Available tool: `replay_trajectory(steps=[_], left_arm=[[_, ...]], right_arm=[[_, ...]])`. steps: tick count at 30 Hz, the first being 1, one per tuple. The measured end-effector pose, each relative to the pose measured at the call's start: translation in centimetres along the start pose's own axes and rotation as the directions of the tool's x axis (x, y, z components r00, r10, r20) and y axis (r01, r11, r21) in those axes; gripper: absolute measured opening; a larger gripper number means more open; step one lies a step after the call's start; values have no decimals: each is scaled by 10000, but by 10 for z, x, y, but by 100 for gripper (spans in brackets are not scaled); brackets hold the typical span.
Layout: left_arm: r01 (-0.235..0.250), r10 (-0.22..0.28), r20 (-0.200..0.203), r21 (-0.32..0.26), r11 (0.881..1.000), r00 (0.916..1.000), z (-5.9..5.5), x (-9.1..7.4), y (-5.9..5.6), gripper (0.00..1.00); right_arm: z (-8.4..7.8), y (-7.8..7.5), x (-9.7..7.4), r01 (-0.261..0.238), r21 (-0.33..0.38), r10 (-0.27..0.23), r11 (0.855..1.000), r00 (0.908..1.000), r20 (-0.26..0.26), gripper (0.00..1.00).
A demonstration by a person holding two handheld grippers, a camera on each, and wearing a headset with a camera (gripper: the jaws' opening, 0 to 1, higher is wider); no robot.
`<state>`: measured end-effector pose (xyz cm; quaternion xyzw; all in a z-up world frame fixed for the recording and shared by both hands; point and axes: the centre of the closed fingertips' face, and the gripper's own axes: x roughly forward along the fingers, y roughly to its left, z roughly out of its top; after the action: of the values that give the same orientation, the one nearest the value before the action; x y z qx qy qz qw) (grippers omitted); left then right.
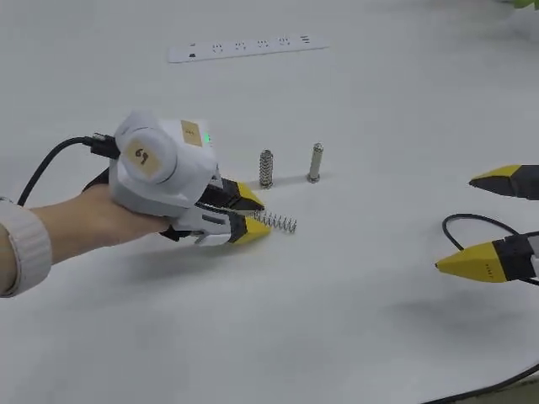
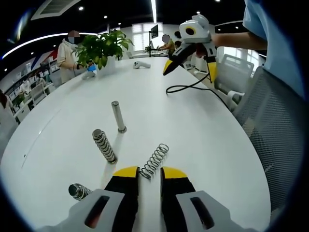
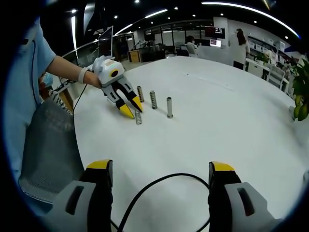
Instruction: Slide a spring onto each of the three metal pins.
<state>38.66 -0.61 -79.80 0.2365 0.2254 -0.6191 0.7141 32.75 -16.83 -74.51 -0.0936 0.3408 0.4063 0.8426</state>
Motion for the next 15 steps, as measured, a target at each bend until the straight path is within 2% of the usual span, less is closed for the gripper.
replay_trajectory(steps=[15], left_arm=[[-53, 56, 271, -100, 9999, 9996, -1, -1, -4, 4]], right_arm=[[3, 7, 4, -105, 2, 105, 9999, 9999, -75, 79]])
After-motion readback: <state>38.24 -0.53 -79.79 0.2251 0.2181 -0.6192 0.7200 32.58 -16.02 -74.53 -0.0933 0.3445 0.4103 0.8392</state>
